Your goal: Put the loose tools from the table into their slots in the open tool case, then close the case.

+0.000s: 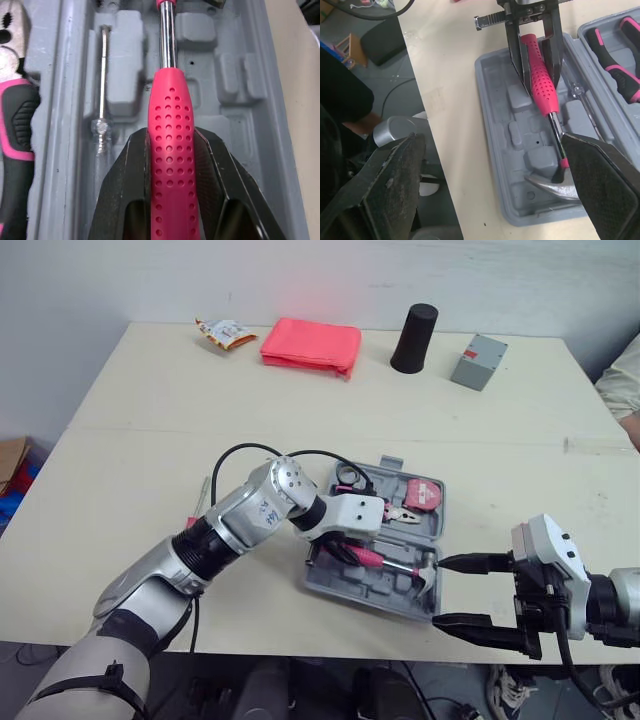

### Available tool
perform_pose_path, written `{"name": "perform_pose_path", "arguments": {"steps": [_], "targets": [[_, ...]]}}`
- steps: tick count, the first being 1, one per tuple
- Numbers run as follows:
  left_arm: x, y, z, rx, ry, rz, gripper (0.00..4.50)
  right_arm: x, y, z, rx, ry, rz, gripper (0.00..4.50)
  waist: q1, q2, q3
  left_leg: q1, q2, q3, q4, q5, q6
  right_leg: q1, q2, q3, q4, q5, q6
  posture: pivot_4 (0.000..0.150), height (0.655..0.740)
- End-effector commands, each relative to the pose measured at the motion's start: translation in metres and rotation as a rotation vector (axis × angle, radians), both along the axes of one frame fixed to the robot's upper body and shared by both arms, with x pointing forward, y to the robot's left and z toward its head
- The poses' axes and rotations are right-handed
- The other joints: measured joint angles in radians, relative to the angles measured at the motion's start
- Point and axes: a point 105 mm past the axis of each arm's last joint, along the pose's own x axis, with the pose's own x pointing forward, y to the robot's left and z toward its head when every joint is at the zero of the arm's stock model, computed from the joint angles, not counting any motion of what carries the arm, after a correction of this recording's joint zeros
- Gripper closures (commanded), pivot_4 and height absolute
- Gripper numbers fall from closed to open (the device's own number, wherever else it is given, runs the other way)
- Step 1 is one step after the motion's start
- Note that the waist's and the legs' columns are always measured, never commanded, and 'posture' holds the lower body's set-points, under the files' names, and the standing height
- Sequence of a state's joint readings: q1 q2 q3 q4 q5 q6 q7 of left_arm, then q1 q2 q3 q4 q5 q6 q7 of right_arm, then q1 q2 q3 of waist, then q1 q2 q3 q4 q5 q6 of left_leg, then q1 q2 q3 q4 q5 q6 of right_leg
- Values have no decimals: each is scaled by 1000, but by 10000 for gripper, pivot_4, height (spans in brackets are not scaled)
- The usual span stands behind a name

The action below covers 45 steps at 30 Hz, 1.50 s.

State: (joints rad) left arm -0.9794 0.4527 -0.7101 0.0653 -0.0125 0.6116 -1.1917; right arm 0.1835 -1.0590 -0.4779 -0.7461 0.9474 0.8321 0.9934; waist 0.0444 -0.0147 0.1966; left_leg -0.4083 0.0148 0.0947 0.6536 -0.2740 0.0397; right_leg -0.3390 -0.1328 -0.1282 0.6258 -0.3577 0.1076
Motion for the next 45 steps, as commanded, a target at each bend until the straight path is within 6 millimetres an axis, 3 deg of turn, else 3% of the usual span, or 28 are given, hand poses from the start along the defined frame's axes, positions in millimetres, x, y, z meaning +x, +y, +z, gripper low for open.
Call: {"name": "perform_pose_path", "arguments": {"steps": [1,9,11,14,18,21,25,36,45], "targets": [[4,-3,8,-3,-29,-1,39788,-1,2,2,-11,-34,15,0,1,0,0,0,0,0,0,0,0,0,0,0,0,0,0,1500,7355],[9,0,2,28,-105,-48,39788,3,0,0,-11,-45,2,0,2,0,0,0,0,0,0,0,0,0,0,-1,0,0,0,1500,7355],[5,-2,9,-10,-56,-43,29720,4,1,0,-9,-47,1,0,2,0,0,0,0,0,0,0,0,0,0,-1,0,0,0,1500,7355],[-9,0,26,-91,27,-94,18773,5,2,-3,-12,-48,5,0,0,0,0,0,0,0,0,0,0,0,0,-1,1,0,0,1500,7355],[-3,3,35,-262,33,-65,18773,7,4,-4,-2,-55,-6,0,-4,0,0,0,0,-1,0,0,0,0,0,-1,1,0,0,1500,7355],[-5,0,36,-387,97,-54,27680,7,3,-6,-2,-54,-13,0,-3,0,0,0,0,-1,1,0,0,0,0,-1,2,0,0,1500,7355],[-9,-2,17,-466,160,-53,44750,7,2,-7,-3,-52,-19,0,1,0,0,-1,0,-2,3,0,1,1,0,-2,2,0,0,1500,7355],[3,-11,-15,-403,115,-11,44750,9,-1,-7,-4,-55,-33,0,5,0,0,-1,-1,-2,4,-1,1,1,0,-3,2,0,0,1500,7355],[5,8,-68,-95,64,-7,44750,12,-7,-9,-3,-59,-65,0,7,0,-3,2,-1,-2,5,-1,2,5,0,-3,0,0,0,1500,7355]]}}
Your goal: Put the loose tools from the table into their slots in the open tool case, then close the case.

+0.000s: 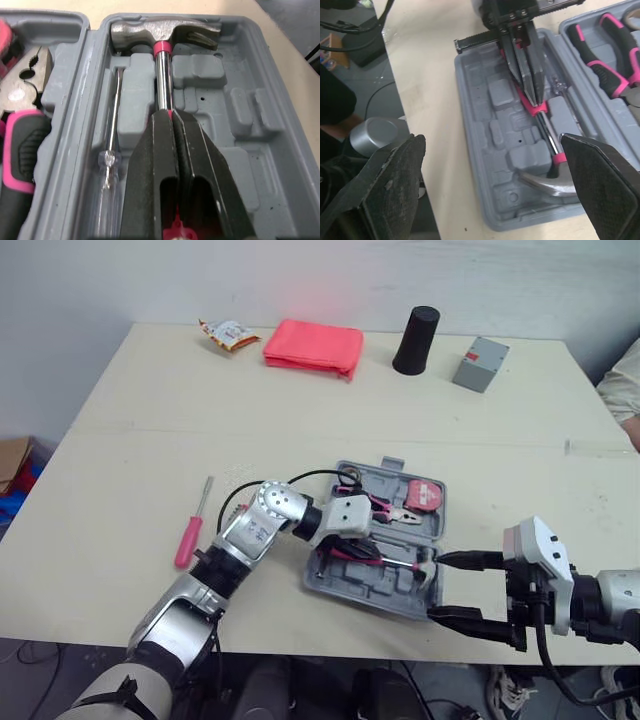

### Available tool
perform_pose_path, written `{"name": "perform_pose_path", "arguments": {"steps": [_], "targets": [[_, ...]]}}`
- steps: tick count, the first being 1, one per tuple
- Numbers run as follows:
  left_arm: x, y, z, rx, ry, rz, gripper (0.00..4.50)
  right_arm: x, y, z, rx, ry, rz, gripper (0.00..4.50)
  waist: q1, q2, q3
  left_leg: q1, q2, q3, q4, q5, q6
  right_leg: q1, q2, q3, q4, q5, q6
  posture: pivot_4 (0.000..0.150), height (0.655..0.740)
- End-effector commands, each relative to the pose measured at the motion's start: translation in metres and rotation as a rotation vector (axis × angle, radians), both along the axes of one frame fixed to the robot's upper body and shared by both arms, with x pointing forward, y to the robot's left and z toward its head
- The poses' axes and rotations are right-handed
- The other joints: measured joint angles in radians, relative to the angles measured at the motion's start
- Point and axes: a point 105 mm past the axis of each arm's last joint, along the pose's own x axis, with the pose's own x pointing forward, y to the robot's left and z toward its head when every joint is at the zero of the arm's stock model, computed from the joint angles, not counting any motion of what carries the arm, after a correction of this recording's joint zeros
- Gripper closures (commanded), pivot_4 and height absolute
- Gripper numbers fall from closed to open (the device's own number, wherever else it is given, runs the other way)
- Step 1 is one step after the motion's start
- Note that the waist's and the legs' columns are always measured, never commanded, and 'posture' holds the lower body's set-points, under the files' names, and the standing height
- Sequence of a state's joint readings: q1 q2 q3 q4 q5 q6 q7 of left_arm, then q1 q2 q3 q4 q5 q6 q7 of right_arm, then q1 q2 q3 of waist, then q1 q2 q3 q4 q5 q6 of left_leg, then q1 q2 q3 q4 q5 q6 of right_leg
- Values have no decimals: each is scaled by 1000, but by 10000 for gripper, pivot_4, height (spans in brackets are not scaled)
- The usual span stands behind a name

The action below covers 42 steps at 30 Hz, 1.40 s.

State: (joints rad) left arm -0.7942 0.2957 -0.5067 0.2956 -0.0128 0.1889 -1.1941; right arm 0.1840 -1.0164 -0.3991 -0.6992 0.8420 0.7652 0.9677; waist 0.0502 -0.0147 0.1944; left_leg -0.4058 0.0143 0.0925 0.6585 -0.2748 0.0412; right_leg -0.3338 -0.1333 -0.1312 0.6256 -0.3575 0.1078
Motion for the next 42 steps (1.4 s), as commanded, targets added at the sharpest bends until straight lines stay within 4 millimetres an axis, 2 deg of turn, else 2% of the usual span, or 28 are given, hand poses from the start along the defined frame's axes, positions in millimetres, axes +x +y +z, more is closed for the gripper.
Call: {"name": "perform_pose_path", "arguments": {"steps": [1,6,17,20,23,25,27,30,32,34,35,36,37,38,39,42], "targets": [[6,22,-51,249,32,81,44750,0,-2,5,3,-35,-8,0,2,-1,-3,1,0,-1,0,0,0,2,-1,-1,-1,0,0,1500,7355],[12,22,-58,284,40,122,44750,1,-5,4,7,-31,-25,0,2,-1,-14,9,1,-3,1,-6,2,12,-4,-1,-6,0,1,1500,7355],[15,23,-62,348,29,118,44750,8,-18,1,-6,-44,-93,0,1,1,-22,9,1,-2,1,-7,4,13,-7,-1,-9,2,3,1500,7355],[12,7,-37,231,50,74,44750,11,-20,2,-5,-68,-112,0,2,1,-22,9,1,-2,1,-8,5,14,-8,-1,-9,2,3,1500,7355],[8,-7,8,16,89,50,44750,15,-22,5,-5,-107,-137,0,-1,4,-20,7,1,-1,1,-8,5,11,-8,-1,-10,2,3,1500,7355],[7,-6,35,-108,102,53,44750,16,-23,6,4,-129,-156,0,-3,5,-17,2,0,-1,1,-7,4,7,-8,-1,-10,2,4,1500,7355],[7,4,64,-238,147,88,44750,17,-25,8,16,-144,-181,0,-7,5,-14,-1,0,-2,1,-5,3,4,-7,-2,-8,2,4,1500,7355],[6,38,97,-399,231,177,32480,15,-36,10,19,-145,-230,0,-15,6,-13,-2,1,-2,0,-4,2,3,-4,-3,-5,2,4,1500,7355],[12,79,106,-469,250,336,23159,12,-53,15,20,-144,-298,0,-26,7,-13,-1,1,-2,-1,-4,2,4,-3,-3,-5,2,4,1500,7355],[13,130,104,-522,254,545,13680,7,-80,19,8,-138,-395,0,-36,7,-13,2,1,-1,-2,-4,2,6,-3,-1,-6,2,4,1500,7355],[11,156,99,-528,240,656,8549,4,-95,18,-6,-132,-443,0,-41,7,-13,3,1,0,-4,-4,2,6,-3,-1,-6,2,4,1500,7355],[7,171,96,-527,230,722,3666,2,-104,18,-17,-127,-470,0,-43,6,-13,4,1,0,-6,-3,1,7,-3,-1,-7,2,4,1500,7355],[1,199,88,-516,210,828,249,-1,-119,17,-27,-120,-519,0,-42,5,-12,5,1,-1,-8,-3,1,7,-3,-1,-8,2,4,1500,7355],[-6,219,83,-508,196,910,249,-3,-131,17,-32,-117,-557,0,-42,5,-12,5,1,-1,-8,-3,1,7,-3,-1,-8,2,4,1500,7355],[-12,231,80,-503,187,957,249,-4,-139,17,-35,-115,-579,0,-42,5,-12,5,1,-1,-9,-3,1,6,-3,0,-9,2,4,1500,7355],[-37,298,71,-495,137,1236,249,-8,-172,17,-58,-114,-682,0,-32,4,-11,4,1,-1,-10,-4,0,5,-4,1,-15,2,4,1500,7355]]}}
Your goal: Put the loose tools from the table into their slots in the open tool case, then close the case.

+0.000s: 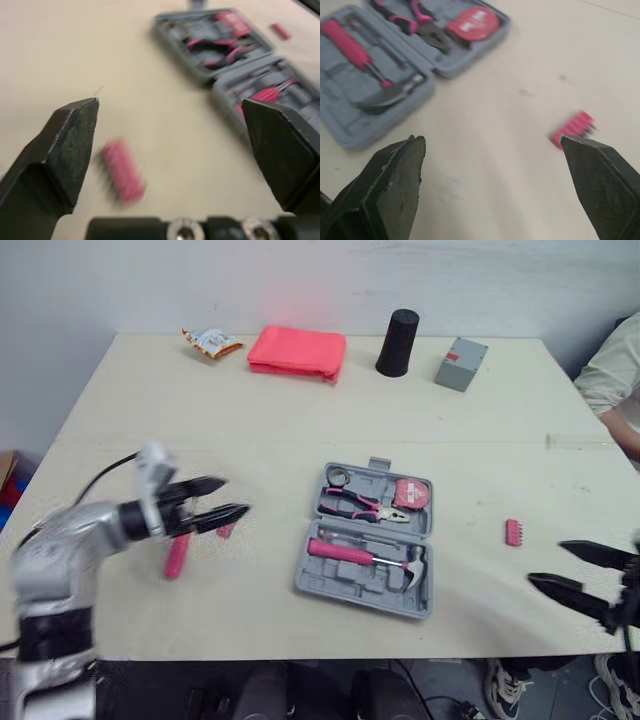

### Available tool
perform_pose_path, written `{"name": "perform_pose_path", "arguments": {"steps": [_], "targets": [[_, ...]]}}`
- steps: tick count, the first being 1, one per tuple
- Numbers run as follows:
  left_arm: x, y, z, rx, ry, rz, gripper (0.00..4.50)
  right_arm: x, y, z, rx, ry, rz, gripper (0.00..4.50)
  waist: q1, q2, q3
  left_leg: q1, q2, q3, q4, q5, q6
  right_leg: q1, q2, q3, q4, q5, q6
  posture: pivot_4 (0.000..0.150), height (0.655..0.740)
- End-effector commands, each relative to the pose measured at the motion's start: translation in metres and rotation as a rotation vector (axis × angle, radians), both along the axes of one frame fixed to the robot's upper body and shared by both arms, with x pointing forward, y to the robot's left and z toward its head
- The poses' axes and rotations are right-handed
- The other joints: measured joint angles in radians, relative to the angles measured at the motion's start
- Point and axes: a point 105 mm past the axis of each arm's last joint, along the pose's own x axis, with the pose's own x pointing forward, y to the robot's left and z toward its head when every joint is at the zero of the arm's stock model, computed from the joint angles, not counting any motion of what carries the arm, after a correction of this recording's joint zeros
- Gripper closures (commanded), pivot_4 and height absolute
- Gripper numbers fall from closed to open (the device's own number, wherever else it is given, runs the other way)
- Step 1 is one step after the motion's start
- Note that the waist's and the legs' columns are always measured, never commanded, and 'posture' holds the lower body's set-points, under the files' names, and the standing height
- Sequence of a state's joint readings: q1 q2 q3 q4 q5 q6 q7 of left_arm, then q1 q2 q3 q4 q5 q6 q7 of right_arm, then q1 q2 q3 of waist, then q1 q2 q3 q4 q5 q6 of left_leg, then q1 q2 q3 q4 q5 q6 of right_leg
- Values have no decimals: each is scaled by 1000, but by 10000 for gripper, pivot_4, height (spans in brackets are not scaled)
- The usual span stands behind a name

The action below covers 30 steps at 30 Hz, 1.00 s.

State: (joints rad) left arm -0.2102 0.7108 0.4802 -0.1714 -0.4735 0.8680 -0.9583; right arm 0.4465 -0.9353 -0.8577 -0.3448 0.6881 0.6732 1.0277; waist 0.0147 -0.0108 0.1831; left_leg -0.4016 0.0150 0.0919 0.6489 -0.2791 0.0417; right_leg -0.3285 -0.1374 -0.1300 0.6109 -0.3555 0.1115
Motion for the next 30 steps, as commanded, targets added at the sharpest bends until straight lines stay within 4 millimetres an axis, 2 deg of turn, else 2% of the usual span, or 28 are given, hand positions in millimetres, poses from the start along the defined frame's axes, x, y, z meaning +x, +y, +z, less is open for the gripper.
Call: {"name": "perform_pose_path", "arguments": {"steps": [1,3,4,8,9,12,16,18,20,24,26,28,30], "targets": [[-29,65,15,75,-63,263,249,-5,-37,11,-51,-37,-108,0,5,0,0,0,0,0,0,0,-1,-1,-1,0,0,0,0,1500,7355],[-52,107,5,124,-20,436,249,-9,-54,8,-67,-27,-159,0,10,1,0,-1,0,1,-1,-3,-4,-3,-2,1,-1,0,0,1500,7355],[-61,122,0,150,-2,494,249,-10,-60,7,-70,-21,-170,0,10,1,0,-1,0,2,-2,-4,-4,-3,-3,1,-1,0,0,1500,7355],[-84,154,-12,181,30,598,249,-10,-81,0,-82,-6,-218,0,13,2,1,-3,0,3,-3,-5,-5,-10,-5,1,0,-1,-1,1500,7355],[-87,158,-14,190,32,609,249,-8,-85,0,-84,-6,-229,0,11,2,1,-4,-1,3,-3,-6,-3,-10,-5,1,0,-1,-1,1500,7355],[-86,157,-15,202,27,589,249,-5,-89,0,-84,-11,-227,0,10,3,1,-3,-1,4,-4,-7,-3,-14,-6,1,0,-1,-2,1500,7355],[-81,138,-12,220,-1,527,249,6,-81,2,-86,-30,-179,0,5,5,3,-4,-1,5,-7,-5,-7,-13,-7,2,0,-1,-3,1500,7355],[-76,121,-8,216,-22,487,249,14,-66,7,-62,-57,-130,0,5,6,3,-4,-1,6,-9,-4,-9,-13,-6,2,0,-1,-3,1500,7355],[-69,96,-5,192,-33,441,249,23,-43,12,-28,-84,-56,0,1,7,4,-4,-1,7,-9,-3,-9,-13,-6,2,1,-1,-3,1500,7355],[-52,25,-3,193,-49,301,249,40,31,25,44,-119,204,0,-5,7,4,-3,-1,7,-9,0,-6,-13,-6,3,4,-1,-3,1500,7355],[-45,-2,-6,220,-60,279,249,44,71,35,85,-141,353,0,-7,7,4,-3,-1,7,-9,1,-5,-13,-6,3,5,-1,-3,1500,7355],[-42,-18,-10,229,-65,271,249,42,104,41,89,-153,493,0,-7,7,4,-3,-1,7,-9,2,-5,-13,-5,3,7,-1,-3,1500,7355],[-38,-23,-14,241,-65,286,249,40,130,46,96,-167,600,0,-6,7,4,-3,-1,7,-9,3,-5,-13,-2,3,9,-1,-3,1500,7355]]}}
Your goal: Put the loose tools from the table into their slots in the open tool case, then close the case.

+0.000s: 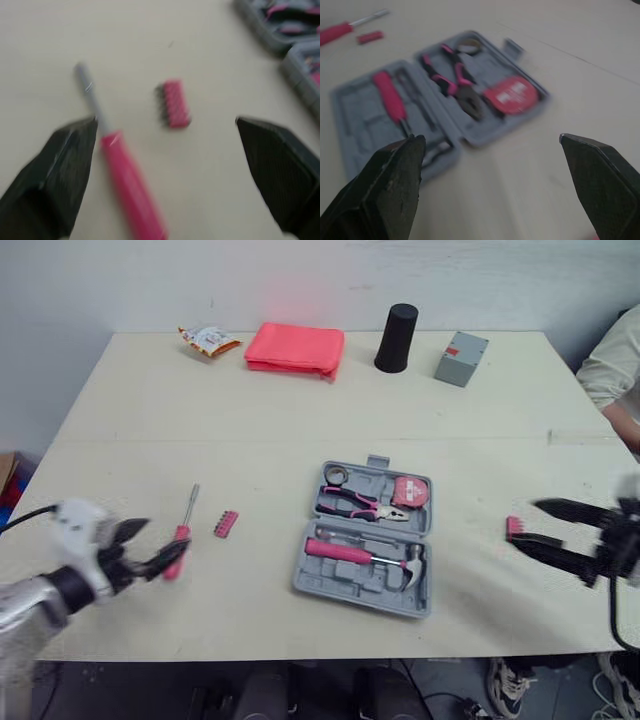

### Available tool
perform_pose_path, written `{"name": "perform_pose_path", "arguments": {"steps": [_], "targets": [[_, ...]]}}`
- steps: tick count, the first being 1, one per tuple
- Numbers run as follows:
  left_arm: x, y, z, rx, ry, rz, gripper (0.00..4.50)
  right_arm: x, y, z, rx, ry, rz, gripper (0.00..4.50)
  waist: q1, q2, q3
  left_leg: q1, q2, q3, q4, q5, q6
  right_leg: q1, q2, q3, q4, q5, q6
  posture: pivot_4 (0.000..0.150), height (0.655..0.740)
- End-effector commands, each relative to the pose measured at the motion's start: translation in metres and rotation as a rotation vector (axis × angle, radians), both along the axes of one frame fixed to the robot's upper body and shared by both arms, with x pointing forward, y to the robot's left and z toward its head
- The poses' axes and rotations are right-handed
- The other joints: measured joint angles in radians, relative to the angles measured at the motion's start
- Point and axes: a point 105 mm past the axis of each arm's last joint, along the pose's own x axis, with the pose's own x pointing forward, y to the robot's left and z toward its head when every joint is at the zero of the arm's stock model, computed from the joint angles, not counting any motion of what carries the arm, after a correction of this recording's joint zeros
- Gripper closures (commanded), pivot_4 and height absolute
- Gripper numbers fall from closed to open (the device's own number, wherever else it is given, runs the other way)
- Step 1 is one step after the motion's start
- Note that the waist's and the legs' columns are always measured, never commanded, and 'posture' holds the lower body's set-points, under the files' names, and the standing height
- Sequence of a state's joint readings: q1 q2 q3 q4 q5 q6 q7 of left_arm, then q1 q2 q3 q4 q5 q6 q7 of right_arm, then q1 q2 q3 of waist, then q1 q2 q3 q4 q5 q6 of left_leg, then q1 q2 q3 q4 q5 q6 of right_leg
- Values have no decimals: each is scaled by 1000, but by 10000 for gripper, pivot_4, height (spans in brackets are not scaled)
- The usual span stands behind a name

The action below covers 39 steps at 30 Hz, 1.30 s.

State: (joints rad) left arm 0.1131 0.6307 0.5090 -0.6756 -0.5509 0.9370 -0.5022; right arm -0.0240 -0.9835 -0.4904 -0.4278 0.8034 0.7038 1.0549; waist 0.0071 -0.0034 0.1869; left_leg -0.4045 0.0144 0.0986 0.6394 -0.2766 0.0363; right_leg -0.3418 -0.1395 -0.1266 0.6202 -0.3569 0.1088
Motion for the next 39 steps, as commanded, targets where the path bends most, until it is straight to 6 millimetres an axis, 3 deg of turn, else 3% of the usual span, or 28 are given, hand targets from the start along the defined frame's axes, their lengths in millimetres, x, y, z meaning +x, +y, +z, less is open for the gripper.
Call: {"name": "perform_pose_path", "arguments": {"steps": [1,5,9,15,23,28,32,39], "targets": [[6,-1,-3,63,-13,54,249,-7,37,11,22,-23,153,0,3,-1,0,0,0,0,0,0,0,0,1,0,0,0,0,1500,7355],[29,-7,-14,94,-43,47,249,-12,82,27,109,-26,351,0,10,0,1,0,1,-1,4,0,0,0,3,0,0,0,0,1500,7355],[45,-14,-28,50,-41,15,249,-12,96,27,79,-36,413,0,23,-2,0,-2,1,-2,8,-2,0,0,3,1,0,0,-1,1500,7355],[47,-11,-40,45,-8,1,249,-14,102,33,110,-57,399,0,16,-2,0,-2,0,0,8,-3,2,1,1,0,1,0,0,1500,7355],[51,-29,-51,86,45,-47,249,-15,99,30,116,-63,339,0,16,-2,0,-2,1,0,8,-2,2,0,1,0,1,0,0,1500,7355],[47,-18,-64,123,161,62,249,-10,94,30,112,-82,297,0,14,-2,0,-1,1,0,7,-2,2,1,2,0,2,0,0,1500,7355],[42,-24,-66,122,180,29,249,-9,95,29,120,-84,294,0,13,-2,0,-1,1,0,7,-2,1,0,2,0,2,0,0,1500,7355],[37,-14,-59,114,136,-42,249,-7,96,29,127,-92,293,0,13,-2,0,-1,1,0,7,-2,1,0,2,1,1,0,0,1500,7355]]}}
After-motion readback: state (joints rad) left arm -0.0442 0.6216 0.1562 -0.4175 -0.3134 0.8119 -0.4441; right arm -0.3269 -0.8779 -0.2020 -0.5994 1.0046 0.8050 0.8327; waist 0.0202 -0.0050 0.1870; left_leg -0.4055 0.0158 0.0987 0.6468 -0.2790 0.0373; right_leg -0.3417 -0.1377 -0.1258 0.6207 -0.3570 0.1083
